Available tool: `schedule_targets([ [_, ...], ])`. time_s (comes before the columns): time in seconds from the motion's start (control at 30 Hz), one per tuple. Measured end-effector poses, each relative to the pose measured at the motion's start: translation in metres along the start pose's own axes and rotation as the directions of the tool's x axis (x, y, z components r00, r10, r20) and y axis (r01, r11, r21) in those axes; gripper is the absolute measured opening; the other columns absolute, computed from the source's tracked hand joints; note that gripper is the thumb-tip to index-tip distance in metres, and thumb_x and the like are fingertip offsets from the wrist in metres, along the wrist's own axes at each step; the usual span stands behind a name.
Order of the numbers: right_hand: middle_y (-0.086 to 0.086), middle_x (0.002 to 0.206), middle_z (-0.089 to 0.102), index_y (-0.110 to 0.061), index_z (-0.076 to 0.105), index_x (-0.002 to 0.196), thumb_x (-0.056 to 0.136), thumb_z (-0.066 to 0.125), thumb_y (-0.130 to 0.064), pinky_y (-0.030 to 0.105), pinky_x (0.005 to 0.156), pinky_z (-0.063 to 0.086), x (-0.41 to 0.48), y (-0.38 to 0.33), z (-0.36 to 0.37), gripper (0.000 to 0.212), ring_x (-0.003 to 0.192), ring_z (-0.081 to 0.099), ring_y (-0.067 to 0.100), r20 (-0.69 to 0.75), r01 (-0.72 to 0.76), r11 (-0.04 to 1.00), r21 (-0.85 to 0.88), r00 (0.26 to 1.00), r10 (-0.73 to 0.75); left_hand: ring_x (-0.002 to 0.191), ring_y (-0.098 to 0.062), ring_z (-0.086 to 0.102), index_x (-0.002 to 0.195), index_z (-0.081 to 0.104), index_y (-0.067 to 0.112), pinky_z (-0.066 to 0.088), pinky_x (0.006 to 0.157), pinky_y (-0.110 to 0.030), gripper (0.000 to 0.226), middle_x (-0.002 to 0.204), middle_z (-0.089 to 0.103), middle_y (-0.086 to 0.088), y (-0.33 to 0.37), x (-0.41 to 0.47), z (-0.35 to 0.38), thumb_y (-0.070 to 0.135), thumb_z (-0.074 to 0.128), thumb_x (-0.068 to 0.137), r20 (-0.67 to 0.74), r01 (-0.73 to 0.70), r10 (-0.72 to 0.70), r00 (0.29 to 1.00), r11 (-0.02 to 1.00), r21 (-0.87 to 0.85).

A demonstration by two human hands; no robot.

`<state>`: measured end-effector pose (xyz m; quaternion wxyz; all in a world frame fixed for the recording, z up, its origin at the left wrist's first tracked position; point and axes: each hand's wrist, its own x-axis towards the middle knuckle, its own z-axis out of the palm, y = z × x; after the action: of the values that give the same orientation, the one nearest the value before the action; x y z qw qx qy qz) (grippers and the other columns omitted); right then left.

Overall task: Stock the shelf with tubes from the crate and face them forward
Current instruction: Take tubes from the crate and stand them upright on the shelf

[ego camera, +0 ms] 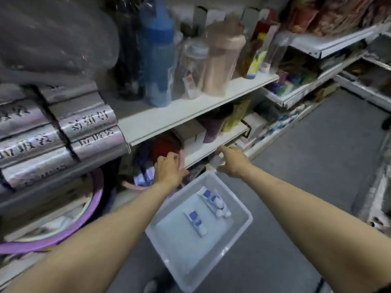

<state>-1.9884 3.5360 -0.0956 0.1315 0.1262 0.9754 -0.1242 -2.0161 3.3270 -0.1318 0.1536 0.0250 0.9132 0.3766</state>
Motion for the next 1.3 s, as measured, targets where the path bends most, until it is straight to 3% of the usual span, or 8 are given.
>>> schedule_targets([
  [0.17, 0.013, 0.13, 0.053, -0.021, 0.05, 0.128, 0.084, 0.073, -0.029, 0.035, 0.085, 0.045, 0.025, 0.043, 0.09, 0.051, 0.11, 0.056, 0.032, 0.23, -0.081, 0.995, 0.059, 0.971, 0.065, 0.119, -0.033, 0.049, 0.128, 0.052, 0.018, 0.041, 0.098, -0.036, 0.061, 0.128, 0.049, -0.016, -0.054, 0.016, 0.067, 0.033, 0.08, 0.075, 0.131, 0.2, -0.202, 0.971, 0.979, 0.027],
  [0.37, 0.011, 0.122, 0.062, -0.017, 0.055, 0.125, 0.084, 0.073, -0.034, 0.031, 0.087, 0.042, 0.056, 0.093, 0.17, 0.048, 0.111, 0.057, 0.029, 0.353, -0.138, 0.983, 0.122, 0.931, 0.087, 0.123, -0.031, 0.046, 0.128, 0.05, 0.019, 0.043, 0.1, -0.037, 0.061, 0.133, 0.046, -0.014, -0.103, 0.018, 0.15, 0.039, 0.078, 0.078, 0.195, 0.425, -0.421, 0.886, 0.905, 0.023],
  [0.67, 0.004, 0.113, 0.065, -0.024, 0.058, 0.12, 0.075, 0.075, -0.043, 0.043, 0.09, 0.053, 0.108, 0.143, 0.282, 0.052, 0.103, 0.061, 0.028, 0.33, -0.301, 0.905, 0.301, 0.923, 0.197, 0.114, -0.03, 0.054, 0.128, 0.047, 0.014, 0.046, 0.088, -0.035, 0.066, 0.127, 0.049, -0.012, -0.138, 0.026, 0.278, 0.048, 0.075, 0.078, 0.223, 0.696, -0.668, 0.71, 0.714, -0.077],
  [0.83, 0.005, 0.135, 0.051, -0.02, 0.043, 0.138, 0.086, 0.071, -0.041, 0.042, 0.105, 0.041, 0.113, 0.149, 0.316, 0.063, 0.127, 0.044, 0.026, 0.284, -0.294, 0.926, 0.236, 0.932, 0.224, 0.108, -0.03, 0.059, 0.123, 0.047, 0.009, 0.045, 0.08, -0.032, 0.068, 0.123, 0.057, -0.013, -0.144, 0.036, 0.335, 0.048, 0.077, 0.076, 0.185, 0.772, -0.75, 0.635, 0.614, -0.161],
  [1.03, 0.01, 0.127, 0.047, -0.017, 0.039, 0.135, 0.076, 0.08, -0.037, 0.044, 0.086, 0.052, 0.113, 0.155, 0.351, 0.075, 0.119, 0.046, 0.028, 0.159, -0.253, 0.951, 0.175, 0.961, 0.227, 0.104, -0.027, 0.058, 0.115, 0.041, 0.014, 0.052, 0.08, -0.039, 0.073, 0.114, 0.051, -0.008, -0.15, 0.042, 0.372, 0.052, 0.082, 0.068, 0.106, 0.84, -0.841, 0.53, 0.504, -0.201],
  [1.2, 0.013, 0.124, 0.05, -0.012, 0.044, 0.131, 0.074, 0.084, -0.032, 0.041, 0.089, 0.048, 0.122, 0.157, 0.359, 0.072, 0.115, 0.049, 0.03, 0.154, -0.254, 0.94, 0.228, 0.963, 0.223, 0.098, -0.027, 0.06, 0.111, 0.04, 0.015, 0.05, 0.075, -0.036, 0.073, 0.109, 0.052, -0.005, -0.16, 0.046, 0.382, 0.047, 0.086, 0.064, 0.136, 0.849, -0.845, 0.517, 0.486, -0.207],
  [1.3, 0.009, 0.12, 0.054, -0.012, 0.048, 0.127, 0.068, 0.087, -0.037, 0.041, 0.092, 0.049, 0.123, 0.16, 0.356, 0.075, 0.109, 0.053, 0.027, 0.228, -0.344, 0.874, 0.344, 0.933, 0.278, 0.098, -0.03, 0.063, 0.109, 0.043, 0.013, 0.049, 0.075, -0.034, 0.072, 0.111, 0.059, -0.007, -0.167, 0.048, 0.375, 0.045, 0.087, 0.062, 0.205, 0.851, -0.828, 0.523, 0.492, -0.183],
])
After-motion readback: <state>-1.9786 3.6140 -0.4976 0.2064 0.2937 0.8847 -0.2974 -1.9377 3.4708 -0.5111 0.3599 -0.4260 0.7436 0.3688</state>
